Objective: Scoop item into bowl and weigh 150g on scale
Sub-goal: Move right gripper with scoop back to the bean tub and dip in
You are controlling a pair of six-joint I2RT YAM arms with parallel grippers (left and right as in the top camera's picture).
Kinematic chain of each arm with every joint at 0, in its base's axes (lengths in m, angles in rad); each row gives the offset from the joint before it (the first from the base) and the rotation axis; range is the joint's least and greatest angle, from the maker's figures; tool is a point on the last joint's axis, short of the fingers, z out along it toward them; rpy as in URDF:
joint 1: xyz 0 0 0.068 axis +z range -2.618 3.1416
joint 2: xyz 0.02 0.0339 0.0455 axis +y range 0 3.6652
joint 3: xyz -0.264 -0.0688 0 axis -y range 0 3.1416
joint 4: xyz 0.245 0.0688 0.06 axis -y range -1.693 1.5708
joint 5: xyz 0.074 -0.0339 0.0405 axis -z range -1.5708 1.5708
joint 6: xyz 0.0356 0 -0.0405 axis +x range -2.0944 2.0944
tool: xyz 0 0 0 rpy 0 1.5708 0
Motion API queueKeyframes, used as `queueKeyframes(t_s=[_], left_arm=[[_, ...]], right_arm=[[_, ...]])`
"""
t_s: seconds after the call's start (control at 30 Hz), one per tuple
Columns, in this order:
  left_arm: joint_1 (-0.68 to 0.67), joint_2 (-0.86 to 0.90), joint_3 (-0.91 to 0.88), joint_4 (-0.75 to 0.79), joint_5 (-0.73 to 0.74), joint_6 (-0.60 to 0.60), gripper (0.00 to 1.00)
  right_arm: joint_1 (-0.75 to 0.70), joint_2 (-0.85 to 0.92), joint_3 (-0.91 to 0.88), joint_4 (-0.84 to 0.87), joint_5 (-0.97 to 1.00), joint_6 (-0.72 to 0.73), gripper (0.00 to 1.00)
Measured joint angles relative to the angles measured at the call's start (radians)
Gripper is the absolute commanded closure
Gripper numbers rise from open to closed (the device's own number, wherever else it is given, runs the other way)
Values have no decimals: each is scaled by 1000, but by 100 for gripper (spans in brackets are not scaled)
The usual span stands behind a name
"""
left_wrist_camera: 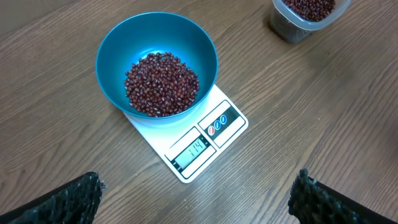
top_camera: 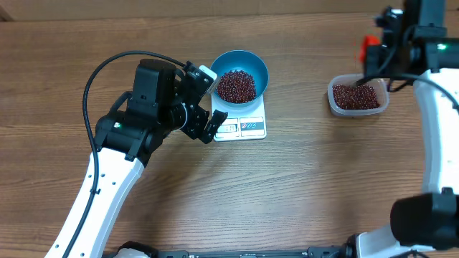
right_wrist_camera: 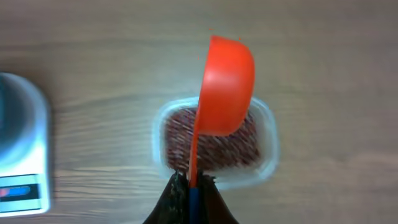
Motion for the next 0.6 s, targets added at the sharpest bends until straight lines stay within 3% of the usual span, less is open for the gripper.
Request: queueKeyframes(t_s=[0.6], left_arm=[[0,0,0,0,0,0,0]], right_arm=[[17,212,-1,-122,138,-14,96]])
